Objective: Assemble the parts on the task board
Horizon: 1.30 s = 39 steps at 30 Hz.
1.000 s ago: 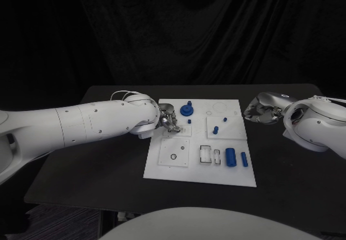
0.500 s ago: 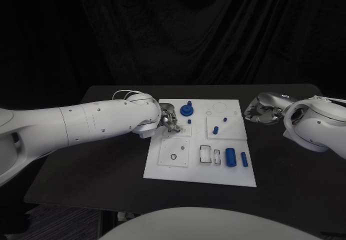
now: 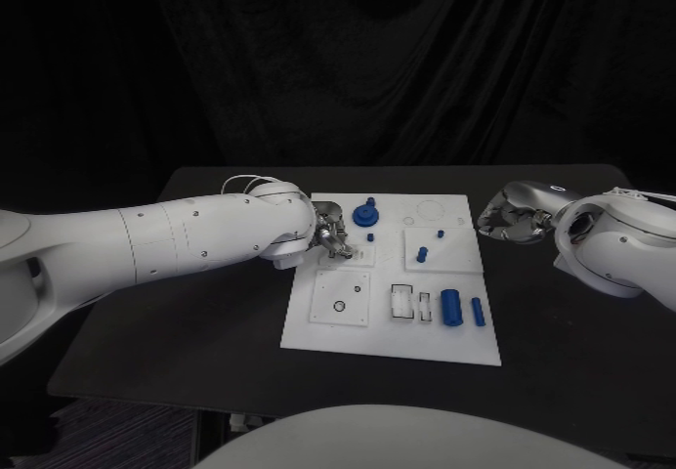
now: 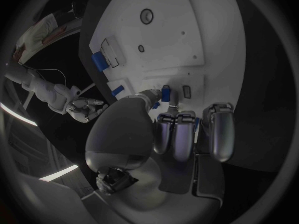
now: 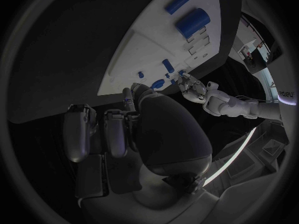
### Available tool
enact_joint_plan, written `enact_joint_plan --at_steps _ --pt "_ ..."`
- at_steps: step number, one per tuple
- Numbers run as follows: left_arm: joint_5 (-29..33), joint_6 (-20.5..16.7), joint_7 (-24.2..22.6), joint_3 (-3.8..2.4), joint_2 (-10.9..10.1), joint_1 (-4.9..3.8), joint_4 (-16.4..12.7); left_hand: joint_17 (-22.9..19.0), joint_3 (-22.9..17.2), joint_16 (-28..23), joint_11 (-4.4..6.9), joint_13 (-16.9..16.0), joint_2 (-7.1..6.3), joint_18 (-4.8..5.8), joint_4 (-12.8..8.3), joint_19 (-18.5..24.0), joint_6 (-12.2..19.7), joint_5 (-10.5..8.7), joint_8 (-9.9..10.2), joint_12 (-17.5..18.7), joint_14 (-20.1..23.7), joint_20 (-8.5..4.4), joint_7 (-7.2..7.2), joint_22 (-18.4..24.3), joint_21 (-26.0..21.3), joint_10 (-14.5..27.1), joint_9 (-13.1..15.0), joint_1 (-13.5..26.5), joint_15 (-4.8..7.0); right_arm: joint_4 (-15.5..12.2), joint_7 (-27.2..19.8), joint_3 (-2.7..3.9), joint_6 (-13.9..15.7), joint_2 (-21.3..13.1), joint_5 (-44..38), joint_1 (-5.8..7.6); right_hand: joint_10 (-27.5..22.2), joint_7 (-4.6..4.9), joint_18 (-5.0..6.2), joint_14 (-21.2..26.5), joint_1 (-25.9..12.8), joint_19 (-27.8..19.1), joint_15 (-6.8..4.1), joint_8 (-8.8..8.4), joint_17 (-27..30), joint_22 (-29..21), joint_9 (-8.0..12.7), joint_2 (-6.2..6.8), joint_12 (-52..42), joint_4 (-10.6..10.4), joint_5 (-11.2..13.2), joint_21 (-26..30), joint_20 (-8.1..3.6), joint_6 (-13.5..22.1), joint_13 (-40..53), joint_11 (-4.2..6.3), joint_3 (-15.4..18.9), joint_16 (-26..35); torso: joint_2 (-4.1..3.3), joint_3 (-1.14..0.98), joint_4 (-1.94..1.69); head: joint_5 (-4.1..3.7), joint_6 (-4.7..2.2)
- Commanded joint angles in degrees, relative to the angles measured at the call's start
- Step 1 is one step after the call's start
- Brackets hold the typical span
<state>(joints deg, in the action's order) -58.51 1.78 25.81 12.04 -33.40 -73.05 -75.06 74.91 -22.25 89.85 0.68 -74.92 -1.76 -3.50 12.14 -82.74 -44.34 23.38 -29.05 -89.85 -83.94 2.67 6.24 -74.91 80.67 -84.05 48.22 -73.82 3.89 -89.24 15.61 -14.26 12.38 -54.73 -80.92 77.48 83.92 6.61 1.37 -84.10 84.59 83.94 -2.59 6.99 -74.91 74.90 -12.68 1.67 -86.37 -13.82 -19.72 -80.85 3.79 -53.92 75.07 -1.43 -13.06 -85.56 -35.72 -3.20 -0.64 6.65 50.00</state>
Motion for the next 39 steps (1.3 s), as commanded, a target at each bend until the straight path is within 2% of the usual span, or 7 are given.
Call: enact_joint_plan --at_steps 1,24,29,34,39 --pt "0.19 1.17 -0.14 0.06 -0.10 0.15 -0.36 15.09 -0.07 0.15 0.44 -15.08 0.26 0.23 -0.38 0.22 -3.67 -0.03 0.04 -0.15 -6.06 -0.37 -3.24 -6.54 -0.30 -5.95 0.13 0.44 0.25 -0.03 0.80 0.03 -0.50 -0.10 -0.12 -0.18 1.07 0.22 1.04 -4.49 0.45 1.65 0.45 -0.36 -10.61 11.86 0.09 -0.05 0.33 -0.02 -0.19 0.20 0.30 -0.15 9.64 -0.36 -0.41 0.36 0.02 -0.01 -0.02 -0.07 0.00" --pt "0.19 0.92 -0.27 0.06 -0.62 0.24 -1.16 15.09 -0.69 0.15 0.30 -15.08 0.22 0.07 -1.22 0.60 -3.28 -0.19 0.79 -0.15 -6.06 -0.33 -3.05 -6.08 -0.98 -5.95 0.52 1.19 0.17 0.01 0.93 0.03 -0.82 -0.09 -0.12 -0.26 0.99 0.23 1.08 -4.45 0.43 1.56 0.46 -0.42 -10.49 11.79 0.11 -0.04 0.41 0.00 -0.20 0.39 0.30 -0.11 9.54 -0.38 -0.46 0.49 0.10 -0.05 -0.02 0.04 0.00" --pt "0.19 0.60 -0.79 0.06 -0.61 0.25 -1.14 15.09 -0.82 0.15 0.18 -15.08 0.71 0.08 -0.96 0.59 -3.61 -1.06 1.22 -0.15 -6.06 -0.23 -2.94 -6.08 -1.11 -5.95 0.79 2.52 0.05 0.03 0.94 0.03 -0.83 -0.09 -0.12 -0.27 0.94 0.24 1.10 -4.44 0.43 1.53 0.46 -0.42 -10.48 11.77 0.12 -0.03 0.45 0.00 -0.20 0.46 0.30 -0.10 9.49 -0.38 -0.47 0.50 0.07 -0.05 -0.02 0.03 0.00" --pt "0.19 0.86 -0.90 0.06 -0.57 0.27 -0.99 15.09 -1.38 0.15 0.08 -15.08 2.16 0.07 0.12 0.55 -4.02 -1.31 1.90 -0.15 -6.06 -0.11 -2.83 -6.10 -1.26 -5.95 1.05 4.39 -0.03 0.02 0.94 0.03 -0.86 -0.09 -0.12 -0.27 0.94 0.24 1.10 -4.44 0.43 1.53 0.46 -0.42 -10.48 11.77 0.12 -0.03 0.45 0.00 -0.20 0.46 0.30 -0.10 9.49 -0.38 -0.47 0.50 0.10 -0.07 0.00 0.07 0.00" --pt "0.19 1.31 -0.84 0.06 -0.42 0.30 -0.70 15.09 -1.24 0.15 0.02 -15.08 2.15 0.05 0.53 0.56 -4.16 -1.69 2.29 -0.15 -6.06 -0.08 -2.77 -6.08 -1.36 -5.95 1.18 5.43 -0.10 0.03 0.93 0.03 -0.87 -0.05 -0.12 -0.27 0.94 0.24 1.10 -4.44 0.43 1.53 0.46 -0.42 -10.48 11.77 0.12 -0.03 0.45 0.00 -0.20 0.46 0.30 -0.10 9.49 -0.38 -0.47 0.50 0.08 -0.06 0.02 0.12 0.00"
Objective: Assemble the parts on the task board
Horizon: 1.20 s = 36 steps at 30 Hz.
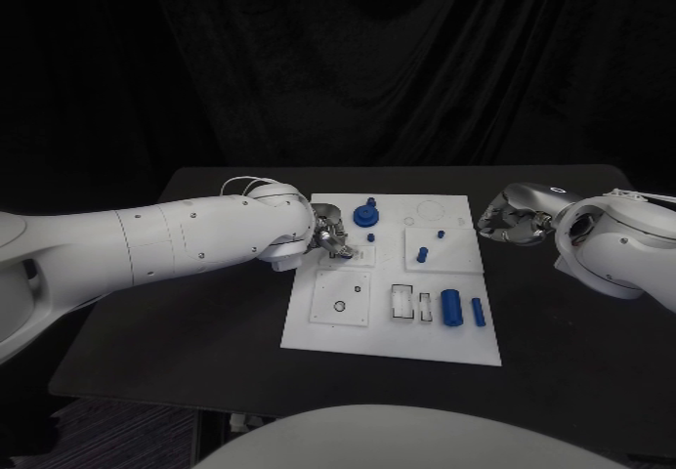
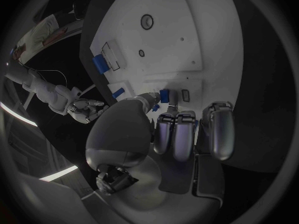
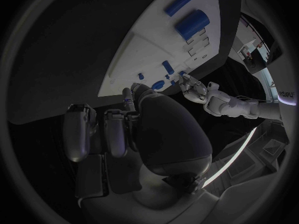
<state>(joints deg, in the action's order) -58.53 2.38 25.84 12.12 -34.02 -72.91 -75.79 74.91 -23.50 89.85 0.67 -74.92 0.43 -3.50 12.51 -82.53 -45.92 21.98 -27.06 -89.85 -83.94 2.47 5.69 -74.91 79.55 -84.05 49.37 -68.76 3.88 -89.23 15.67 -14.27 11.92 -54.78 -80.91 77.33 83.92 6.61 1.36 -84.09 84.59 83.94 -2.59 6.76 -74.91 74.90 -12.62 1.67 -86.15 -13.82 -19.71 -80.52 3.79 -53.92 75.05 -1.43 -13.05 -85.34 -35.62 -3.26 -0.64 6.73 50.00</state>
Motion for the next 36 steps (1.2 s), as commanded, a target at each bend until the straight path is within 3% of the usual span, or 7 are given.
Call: enact_joint_plan --at_steps 1,6,13,20,25,29,36 --pt "0.20 0.80 -0.88 -0.03 0.25 0.17 0.11 15.09 0.08 0.15 0.02 -15.08 -0.13 0.06 0.19 0.35 -2.57 -0.39 0.40 -0.15 -6.06 0.13 -2.21 -6.08 -0.26 -5.95 0.05 0.55 -0.10 0.01 0.86 0.04 -0.42 0.00 -0.13 -0.13 0.94 0.24 1.10 -4.44 0.43 1.52 0.46 -0.19 -10.48 11.77 0.07 -0.03 0.22 0.00 -0.20 0.14 0.30 -0.10 9.51 -0.38 -0.47 0.28 -0.02 0.00 0.01 0.05 0.00" --pt "0.20 1.26 -0.91 -0.03 0.46 0.27 0.42 15.09 0.50 0.15 -0.06 -15.08 -0.78 0.00 -0.07 0.49 -2.16 -1.05 1.21 -0.15 -6.06 0.19 -2.10 -5.95 -0.53 -5.95 0.08 1.21 -0.16 0.02 0.86 0.04 -0.46 0.02 -0.13 -0.13 0.95 0.25 1.10 -4.43 0.42 1.52 0.47 -0.23 -10.44 11.77 0.08 -0.02 0.22 0.01 -0.21 0.14 0.30 -0.07 9.51 -0.38 -0.49 0.33 -0.04 0.00 0.03 0.12 0.00" --pt "0.20 1.07 -1.33 -0.03 0.56 0.46 0.79 15.09 2.48 0.15 -1.07 -15.08 -1.00 0.00 0.25 0.55 -0.94 -5.54 5.81 -0.15 -6.06 0.88 -0.95 -6.02 -0.85 -5.95 -1.28 3.74 -0.99 0.02 0.89 0.04 -0.61 0.03 -0.13 -0.14 0.95 0.27 1.11 -4.42 0.42 1.50 0.47 -0.27 -10.41 11.75 0.10 0.01 0.23 0.03 -0.21 0.19 0.31 -0.01 9.51 -0.38 -0.51 0.35 -0.03 0.00 -0.01 0.01 0.00" --pt "0.20 0.41 -1.90 -0.03 0.54 0.60 1.05 15.09 5.66 0.15 -1.86 -15.08 -1.07 -0.02 2.03 0.54 -1.00 -8.40 9.14 -0.15 -6.06 1.59 -0.13 -6.16 -1.02 -5.95 -2.36 6.56 -1.72 0.04 0.96 0.04 -0.86 0.07 -0.13 -0.22 0.89 0.29 1.12 -4.41 0.40 1.49 0.47 -0.33 -10.39 11.74 0.13 0.03 0.28 0.03 -0.21 0.22 0.31 0.08 9.45 -0.37 -0.54 0.38 -0.05 0.02 0.05 0.14 0.00" --pt "0.20 0.05 -1.93 -0.03 0.47 0.68 1.21 15.09 7.84 0.15 -2.07 -15.08 -0.90 -0.04 3.49 0.53 -1.38 -9.18 10.45 -0.15 -6.06 1.84 0.06 -6.26 -1.08 -5.95 -2.60 8.31 -1.93 0.03 0.99 0.04 -0.95 0.05 -0.01 -0.29 0.89 0.29 1.12 -4.41 0.40 1.49 0.47 -0.33 -10.39 11.74 0.13 0.03 0.28 0.03 -0.21 0.22 0.31 0.08 9.45 -0.37 -0.54 0.38 -0.05 0.04 -0.01 0.09 0.00" --pt "0.20 -0.31 -1.82 -0.03 0.36 0.75 1.33 15.09 10.64 0.15 -2.11 -15.08 -0.05 -0.04 4.12 0.48 -2.03 -9.96 11.55 -0.15 -6.06 1.95 0.04 -6.42 -1.12 -5.95 -2.52 10.88 -1.98 0.04 1.01 0.04 -1.01 0.01 0.24 -0.33 0.91 0.31 1.14 -4.40 0.37 1.45 0.47 -0.38 -10.36 11.71 0.16 0.01 0.27 0.02 -0.22 0.32 0.31 0.14 9.46 -0.37 -0.57 0.41 -0.03 0.01 -0.04 0.10 0.00" --pt "0.20 -1.73 -2.32 -0.03 0.19 0.82 1.35 15.09 16.12 0.15 -1.87 -15.08 2.24 -0.02 4.26 0.27 -3.67 -13.19 12.32 -0.15 -6.06 1.82 -0.29 -6.77 -1.11 -5.95 -1.39 16.79 -1.78 0.03 1.00 0.04 -0.98 -0.01 0.34 -0.37 0.91 0.31 1.14 -4.40 0.37 1.45 0.47 -0.38 -10.36 11.71 0.16 0.01 0.27 0.02 -0.22 0.32 0.31 0.14 9.46 -0.37 -0.57 0.41 -0.02 0.02 -0.03 0.17 0.00"
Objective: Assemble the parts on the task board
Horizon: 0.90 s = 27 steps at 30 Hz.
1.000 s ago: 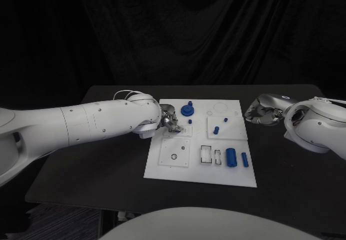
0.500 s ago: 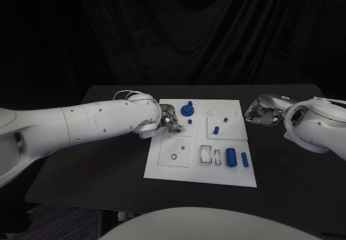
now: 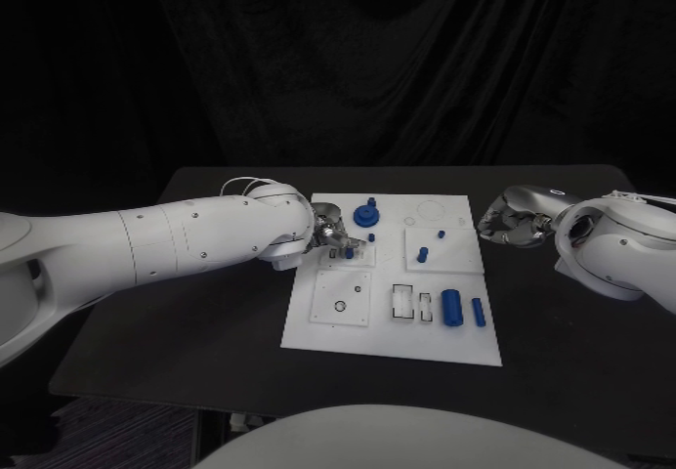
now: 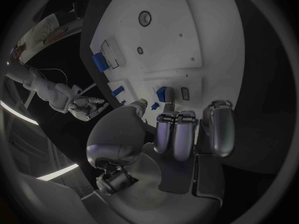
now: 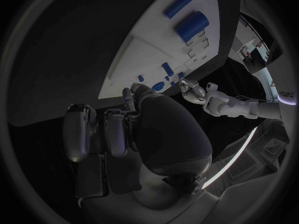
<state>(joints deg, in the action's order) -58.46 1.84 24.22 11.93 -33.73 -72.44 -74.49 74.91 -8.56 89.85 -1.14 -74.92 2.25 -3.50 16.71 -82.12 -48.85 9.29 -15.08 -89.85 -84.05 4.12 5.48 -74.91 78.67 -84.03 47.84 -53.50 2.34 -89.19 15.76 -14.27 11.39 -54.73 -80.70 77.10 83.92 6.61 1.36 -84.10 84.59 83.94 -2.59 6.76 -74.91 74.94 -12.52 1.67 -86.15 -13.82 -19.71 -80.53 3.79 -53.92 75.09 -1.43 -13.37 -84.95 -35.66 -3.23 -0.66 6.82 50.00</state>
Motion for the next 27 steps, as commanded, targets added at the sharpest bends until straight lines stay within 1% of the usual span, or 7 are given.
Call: enact_joint_plan --at_steps 1,7,12,18,20,22,27 --pt "0.14 -1.56 -0.88 0.16 -0.15 0.35 0.01 15.09 2.18 0.15 0.05 -15.08 0.92 0.02 0.06 -0.28 -1.12 -1.40 0.26 -0.15 -5.95 0.08 -0.19 -6.92 -0.11 -5.97 0.54 2.69 -0.17 -0.01 0.91 0.03 -0.44 -0.07 0.14 -0.14 0.91 0.31 1.14 -4.40 0.37 1.45 0.47 -0.39 -10.36 11.67 0.05 0.01 0.27 0.02 -0.22 0.33 0.31 0.14 9.42 -0.37 -0.25 0.03 0.01 0.00 -0.02 0.08 0.00" --pt "0.14 -3.98 -1.73 0.16 -0.59 0.36 -0.45 15.09 4.16 0.15 0.28 -15.08 1.82 0.10 0.08 -0.57 -1.72 -2.50 -0.12 -0.15 -5.95 -0.10 -0.44 -7.22 0.12 -5.97 1.80 4.23 0.04 -0.09 0.91 0.03 -0.39 -0.22 0.15 -0.15 0.91 0.31 1.14 -4.40 0.37 1.45 0.47 -0.39 -10.36 11.67 0.05 0.01 0.27 0.02 -0.22 0.33 0.31 0.14 9.42 -0.37 -0.25 0.03 0.02 -0.02 0.01 0.07 0.00" --pt "0.14 -5.82 -1.86 0.16 -1.06 0.36 -0.90 15.09 5.20 0.15 0.71 -15.08 2.53 0.21 -0.07 -0.97 -2.35 -1.11 -1.46 -0.15 -5.95 -0.44 -0.93 -7.57 0.45 -5.97 4.18 3.22 0.42 -0.19 0.93 0.03 -0.39 -0.37 0.16 -0.15 0.91 0.31 1.14 -4.40 0.37 1.45 0.47 -0.39 -10.36 11.67 0.05 0.01 0.27 0.02 -0.22 0.33 0.31 0.14 9.42 -0.37 -0.25 0.03 -0.01 -0.03 0.01 0.04 0.00" --pt "-0.18 -9.54 -3.13 0.15 -2.46 0.26 -2.41 15.09 7.34 0.15 2.00 -15.08 3.22 0.40 -0.16 -1.71 -2.46 1.19 -7.61 -0.15 -5.95 -1.57 -2.41 -8.22 0.90 -5.97 13.70 -0.39 1.62 -0.45 0.95 0.04 -0.15 -0.79 0.16 -0.14 0.91 0.32 1.14 -4.39 0.31 1.44 0.47 -0.44 -10.35 11.67 0.08 -0.04 0.28 -0.02 -0.24 0.34 0.31 0.19 9.41 -0.39 -0.31 0.04 -0.03 0.00 0.00 -0.02 0.00" --pt "-0.63 -10.77 -3.91 0.15 -3.17 0.14 -3.05 15.09 7.48 0.15 2.16 -15.08 3.24 0.47 -0.19 -1.91 -2.22 1.78 -8.19 -0.15 -5.95 -1.73 -2.57 -8.41 1.11 -5.97 14.84 -1.23 1.74 -0.51 0.92 0.04 0.01 -0.91 0.16 -0.14 0.91 0.32 1.14 -4.39 0.31 1.44 0.47 -0.44 -10.35 11.67 0.08 -0.04 0.28 -0.02 -0.24 0.34 0.31 0.19 9.41 -0.39 -0.31 0.04 -0.04 0.02 -0.01 -0.01 0.00" --pt "-0.98 -11.97 -4.75 0.15 -4.04 -0.14 -3.81 15.09 7.79 0.15 2.41 -15.08 3.05 0.52 -0.26 -2.10 -2.15 2.97 -8.86 -0.15 -5.95 -1.96 -2.82 -8.57 1.24 -5.97 16.26 -2.62 1.96 -0.58 0.87 0.04 0.18 -1.05 0.16 -0.14 0.93 0.32 1.14 -4.40 0.29 1.45 0.48 -0.45 -10.36 11.67 0.09 -0.05 0.27 -0.04 -0.25 0.33 0.31 0.19 9.43 -0.40 -0.32 0.02 -0.04 0.02 0.01 0.02 0.00" --pt "-1.40 -13.73 -6.80 0.12 -6.01 -2.19 -5.26 15.09 7.97 0.15 2.72 -15.08 2.53 0.71 -0.59 -2.58 -2.27 4.83 -9.30 -0.15 -5.95 -2.24 -3.13 -9.08 1.84 -5.97 17.65 -5.29 2.25 -0.82 0.25 0.04 1.45 -1.40 0.16 -0.13 1.07 0.32 1.10 -4.43 0.26 1.52 0.48 -0.44 -10.47 11.72 0.09 -0.06 0.16 -0.05 -0.26 0.18 0.31 0.18 9.58 -0.42 -0.33 -0.10 -0.05 -0.02 0.02 0.06 0.00"
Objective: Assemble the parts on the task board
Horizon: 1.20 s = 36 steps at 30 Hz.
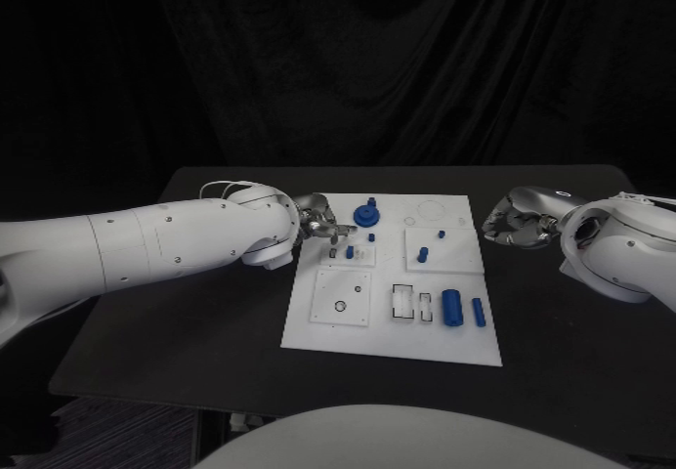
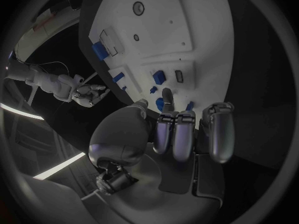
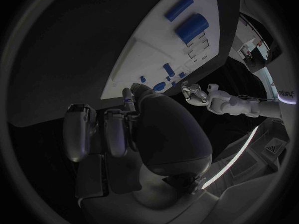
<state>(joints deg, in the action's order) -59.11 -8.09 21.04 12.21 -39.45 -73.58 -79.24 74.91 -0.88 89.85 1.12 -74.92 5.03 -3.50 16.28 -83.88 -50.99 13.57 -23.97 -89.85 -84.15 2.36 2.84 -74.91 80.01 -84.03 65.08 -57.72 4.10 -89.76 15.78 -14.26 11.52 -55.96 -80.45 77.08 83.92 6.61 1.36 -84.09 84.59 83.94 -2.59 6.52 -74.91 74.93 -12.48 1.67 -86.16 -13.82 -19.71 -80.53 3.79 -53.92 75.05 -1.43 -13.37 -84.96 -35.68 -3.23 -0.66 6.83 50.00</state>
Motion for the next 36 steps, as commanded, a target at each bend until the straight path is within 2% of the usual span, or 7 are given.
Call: enact_joint_plan --at_steps 1,2,4,7,12,20,36 --pt "-0.78 -3.50 -3.80 -0.16 -0.52 -1.55 -0.55 15.09 0.19 0.15 0.50 -15.08 -0.49 0.75 -0.45 -0.92 -0.08 1.26 -0.37 -0.15 -5.85 -0.56 -0.55 -9.19 0.61 -5.97 0.71 -2.23 0.53 -0.29 0.11 0.03 1.55 -0.22 -0.09 -0.10 1.07 0.32 1.09 -4.43 0.26 1.52 0.48 -0.21 -10.47 11.74 0.05 -0.06 0.16 -0.05 -0.26 0.18 0.31 0.18 9.62 -0.42 -0.34 -0.09 -0.04 -0.01 0.01 0.04 0.00" --pt "-0.82 -2.73 -3.84 -0.16 -0.75 -2.21 -0.49 15.09 0.04 0.15 0.53 -15.08 -0.73 0.76 -0.78 -0.95 -0.01 2.13 -0.28 -0.15 -5.85 -0.61 -0.57 -9.25 0.63 -5.97 0.95 -3.39 0.57 -0.33 0.00 0.03 1.78 -0.26 -0.09 -0.10 1.14 0.32 1.06 -4.44 0.26 1.58 0.49 -0.20 -10.52 11.78 0.05 -0.07 0.12 -0.06 -0.26 0.05 0.31 0.16 9.68 -0.42 -0.34 -0.14 -0.05 -0.01 0.01 -0.02 0.00" --pt "-0.86 -0.58 -3.04 -0.15 -0.98 -3.39 -0.21 15.09 -2.14 0.15 0.80 -15.08 -1.58 0.80 -4.22 -1.01 0.98 7.07 0.68 -0.15 -5.85 -0.76 -0.84 -9.42 0.75 -5.97 1.00 -8.99 0.77 -0.37 -0.15 0.03 2.06 -0.29 -0.09 -0.10 1.14 0.32 1.06 -4.44 0.26 1.58 0.49 -0.20 -10.52 11.78 0.05 -0.07 0.12 -0.06 -0.26 0.05 0.31 0.16 9.68 -0.42 -0.34 -0.14 -0.02 -0.02 0.02 0.06 0.00" --pt "-0.90 3.37 -0.67 -0.15 -1.09 -4.68 0.50 15.09 -3.47 0.15 0.42 -15.08 -2.52 0.79 -4.46 -0.87 1.15 5.26 2.85 -0.15 -5.85 -0.59 -0.33 -9.42 0.52 -5.97 -0.21 -10.62 0.49 -0.37 -0.25 0.03 2.20 -0.32 -0.09 -0.10 1.14 0.32 1.06 -4.44 0.26 1.58 0.49 -0.20 -10.52 11.78 0.05 -0.07 0.12 -0.06 -0.26 0.05 0.31 0.16 9.68 -0.42 -0.34 -0.14 -0.01 -0.07 0.05 0.21 0.00" --pt "-0.93 6.99 1.44 -0.14 0.12 -5.52 3.63 15.09 -3.83 0.15 0.17 -15.08 -2.93 0.78 -3.71 -0.83 0.15 2.34 4.18 -0.15 -5.85 -0.36 -0.11 -9.51 0.45 -5.97 -0.93 -10.56 0.23 -0.21 -0.42 0.03 2.38 -0.19 -0.09 -0.10 1.21 0.30 1.05 -4.48 0.25 1.60 0.49 -0.18 -10.61 11.79 0.05 -0.09 0.06 -0.06 -0.28 0.02 0.32 0.11 9.76 -0.44 -0.37 -0.24 -0.07 -0.04 -0.06 0.27 0.00" --pt "-0.93 8.96 1.26 -0.11 3.45 -5.68 9.89 15.09 -2.62 0.15 0.01 -15.08 -3.25 0.78 -1.31 -0.88 -1.76 -1.41 5.06 -0.15 -5.85 -0.14 0.02 -9.70 0.44 -5.97 -0.90 -8.35 0.06 -0.10 -0.70 0.03 2.45 0.04 -0.09 -0.11 1.23 0.29 1.04 -4.48 0.24 1.62 0.51 -0.15 -10.62 11.81 0.04 -0.10 0.05 -0.06 -0.31 -0.02 0.32 0.03 9.77 -0.48 -0.39 -0.25 -0.07 -0.04 -0.03 0.16 0.00" --pt "-0.93 14.32 1.46 -0.11 7.98 -4.00 17.05 15.09 -0.27 0.15 0.24 -15.08 -3.25 0.73 0.27 -0.83 -3.68 -2.17 5.21 -0.15 -5.85 -0.27 -0.30 -9.78 0.22 -5.97 -0.02 -5.75 0.23 0.06 -0.70 0.03 1.96 0.39 -0.09 -0.12 1.18 0.30 1.06 -4.47 0.25 1.59 0.53 -0.14 -10.57 11.78 0.04 -0.11 0.09 -0.04 -0.34 0.06 0.33 -0.02 9.70 -0.51 -0.43 -0.20 -0.25 0.24 0.27 0.49 0.00"
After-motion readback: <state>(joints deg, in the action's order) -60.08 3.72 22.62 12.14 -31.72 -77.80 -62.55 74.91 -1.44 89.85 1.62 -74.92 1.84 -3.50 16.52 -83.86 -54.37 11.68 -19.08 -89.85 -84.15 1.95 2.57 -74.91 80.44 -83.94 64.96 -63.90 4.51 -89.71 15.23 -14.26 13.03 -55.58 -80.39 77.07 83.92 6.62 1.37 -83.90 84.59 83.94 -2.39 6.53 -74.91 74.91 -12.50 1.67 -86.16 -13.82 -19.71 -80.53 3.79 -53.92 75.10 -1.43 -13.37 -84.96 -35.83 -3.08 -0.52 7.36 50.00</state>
